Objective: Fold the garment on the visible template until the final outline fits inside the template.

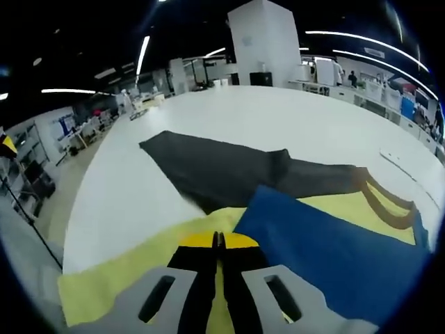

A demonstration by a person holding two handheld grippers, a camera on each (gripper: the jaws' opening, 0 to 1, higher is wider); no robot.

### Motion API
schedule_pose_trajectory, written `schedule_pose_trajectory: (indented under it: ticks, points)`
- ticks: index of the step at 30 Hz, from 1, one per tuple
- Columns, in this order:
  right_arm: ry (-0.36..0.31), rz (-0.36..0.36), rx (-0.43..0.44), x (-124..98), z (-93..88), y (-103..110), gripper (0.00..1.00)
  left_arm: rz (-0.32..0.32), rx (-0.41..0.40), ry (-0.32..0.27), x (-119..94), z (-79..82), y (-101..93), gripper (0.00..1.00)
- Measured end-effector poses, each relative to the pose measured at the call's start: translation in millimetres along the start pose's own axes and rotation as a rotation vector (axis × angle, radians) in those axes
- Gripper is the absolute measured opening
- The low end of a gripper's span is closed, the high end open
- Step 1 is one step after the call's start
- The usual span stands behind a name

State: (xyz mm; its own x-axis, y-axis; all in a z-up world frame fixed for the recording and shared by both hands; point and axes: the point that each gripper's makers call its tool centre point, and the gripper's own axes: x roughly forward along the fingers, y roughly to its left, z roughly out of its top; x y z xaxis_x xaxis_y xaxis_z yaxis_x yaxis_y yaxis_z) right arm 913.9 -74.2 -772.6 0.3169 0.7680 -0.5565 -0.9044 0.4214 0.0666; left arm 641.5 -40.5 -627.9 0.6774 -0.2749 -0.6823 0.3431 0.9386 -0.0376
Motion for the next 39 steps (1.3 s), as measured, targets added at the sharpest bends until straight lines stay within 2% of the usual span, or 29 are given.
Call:
schedule_pose_trajectory:
  ticks: [6,8,10,13,15,18,20,22,29,35,39]
  points:
    - [-0.029,0.0,-0.018,-17,3.7,-2,0.13,-0.006,-0.001,0.009,2,-3.1,-1.8,0.9]
    - [-0.022,0.016,-0.025,-18,1.2,0,0.21,-0.011,0.002,0.003,3,-1.3,-3.1,0.9]
    - [-0.013,0.019,-0.065,-18,-2.6,1,0.23,-0.011,0.003,0.001,3,-0.3,-3.2,0.9]
    - [0.0,-0.01,-0.155,-17,-6.2,-1,0.17,-0.013,0.01,0.004,4,0.5,-3.2,0.9]
    - [0.005,-0.014,-0.16,-12,-6.8,0,0.11,-0.014,0.013,0.002,3,1.1,-3.6,0.9]
    - [0.011,-0.012,-0.174,-9,-8.0,1,0.08,-0.01,0.01,0.0,2,1.1,-2.6,0.89]
    - [0.009,-0.015,-0.156,-7,-7.1,-1,0.03,-0.006,0.008,0.002,1,0.0,-2.0,0.89]
    - [0.007,-0.013,-0.118,-7,-5.6,-2,0.03,-0.004,0.006,0.003,0,-0.9,-1.9,0.89]
    - [-0.02,-0.023,-0.062,-6,3.8,-5,0.02,-0.015,0.011,0.008,3,0.1,-3.6,0.89]
    - [0.003,-0.019,-0.052,-1,-3.7,-3,0.03,-0.018,0.02,0.003,4,3.2,-3.3,0.89]
    - [-0.004,-0.023,-0.049,-1,-3.0,-2,0.03,-0.013,0.017,-0.002,3,3.1,-2.2,0.89]
